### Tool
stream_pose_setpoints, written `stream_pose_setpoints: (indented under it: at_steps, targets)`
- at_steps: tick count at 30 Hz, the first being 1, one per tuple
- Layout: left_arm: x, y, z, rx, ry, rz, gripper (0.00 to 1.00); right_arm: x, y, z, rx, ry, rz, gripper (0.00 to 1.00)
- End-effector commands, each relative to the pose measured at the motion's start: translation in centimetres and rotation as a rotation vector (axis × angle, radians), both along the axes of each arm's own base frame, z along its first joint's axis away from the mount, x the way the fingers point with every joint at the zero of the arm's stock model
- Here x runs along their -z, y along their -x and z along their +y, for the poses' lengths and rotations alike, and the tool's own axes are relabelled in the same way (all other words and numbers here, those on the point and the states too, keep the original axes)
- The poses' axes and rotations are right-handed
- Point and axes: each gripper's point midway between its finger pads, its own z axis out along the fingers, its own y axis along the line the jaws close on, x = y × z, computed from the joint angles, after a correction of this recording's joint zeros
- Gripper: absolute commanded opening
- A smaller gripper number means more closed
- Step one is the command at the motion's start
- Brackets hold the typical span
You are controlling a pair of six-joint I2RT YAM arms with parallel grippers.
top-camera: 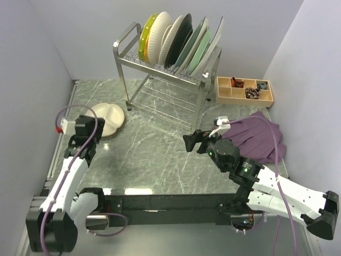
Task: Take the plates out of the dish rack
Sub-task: Place the plate at the center of the board, then move the plate to the center of the board.
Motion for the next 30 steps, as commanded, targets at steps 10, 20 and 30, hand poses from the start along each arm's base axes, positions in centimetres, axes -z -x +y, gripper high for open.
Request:
stream_pose_setpoints:
  at_steps: [10,20,30]
  targets:
    - [9.5,1.8,1.7,-0.381,0.296,0.251,0.68,-1.7,-0.3,0.7,-0.003,-0.013,-0.022,0.97]
    - [12.2,-1.5,1.7,-0.368,0.304,0.235,0.57,-1.8,-0.3,0.6,-0.005,-0.017,-0.024,0.96]
    - [12.6,-5.1,4.5,-0.407,0.251,0.184,0.03,-1.5,-0.1,1.3,-0.031,-0.018,-0.013,0.96]
